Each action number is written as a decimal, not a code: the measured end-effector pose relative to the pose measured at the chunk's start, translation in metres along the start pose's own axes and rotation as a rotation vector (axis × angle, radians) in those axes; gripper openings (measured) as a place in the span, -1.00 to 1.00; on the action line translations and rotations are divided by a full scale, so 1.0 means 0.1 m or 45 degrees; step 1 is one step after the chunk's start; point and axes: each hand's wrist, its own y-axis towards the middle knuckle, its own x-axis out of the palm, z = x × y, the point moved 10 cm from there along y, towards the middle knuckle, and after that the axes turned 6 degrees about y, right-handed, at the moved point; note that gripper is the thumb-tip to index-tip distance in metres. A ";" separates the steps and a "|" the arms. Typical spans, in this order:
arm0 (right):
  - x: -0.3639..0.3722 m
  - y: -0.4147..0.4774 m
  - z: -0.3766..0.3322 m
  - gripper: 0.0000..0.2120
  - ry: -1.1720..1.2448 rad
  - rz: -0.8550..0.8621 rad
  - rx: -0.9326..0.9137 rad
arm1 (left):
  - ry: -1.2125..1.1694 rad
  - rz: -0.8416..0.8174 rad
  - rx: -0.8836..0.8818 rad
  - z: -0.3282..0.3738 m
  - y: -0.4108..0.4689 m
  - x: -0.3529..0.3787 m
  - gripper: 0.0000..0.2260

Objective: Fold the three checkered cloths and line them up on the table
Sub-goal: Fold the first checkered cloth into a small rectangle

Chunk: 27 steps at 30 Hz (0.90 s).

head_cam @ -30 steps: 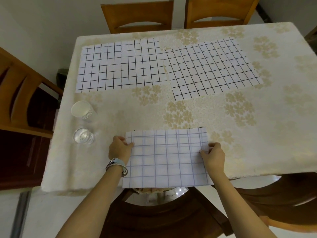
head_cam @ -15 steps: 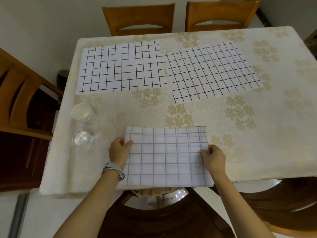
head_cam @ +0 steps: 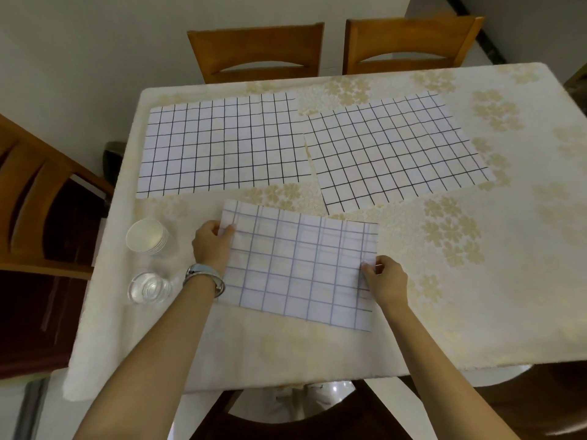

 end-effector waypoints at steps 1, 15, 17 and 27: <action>0.02 0.04 0.01 -0.80 -0.005 -0.001 0.007 | 0.014 -0.012 0.012 0.01 0.06 0.04 -0.81; 0.33 -0.37 -0.58 -0.64 -0.413 0.215 -0.785 | 0.493 -0.075 0.986 0.26 -0.83 0.43 -0.74; 0.75 -0.57 -0.64 -0.61 -0.425 0.033 -0.925 | 0.579 -0.192 1.076 0.11 -1.07 0.64 -0.69; 1.62 -0.80 -0.25 -0.45 -0.788 -0.307 -0.935 | 1.173 -0.400 1.194 -0.44 -1.17 1.04 -0.45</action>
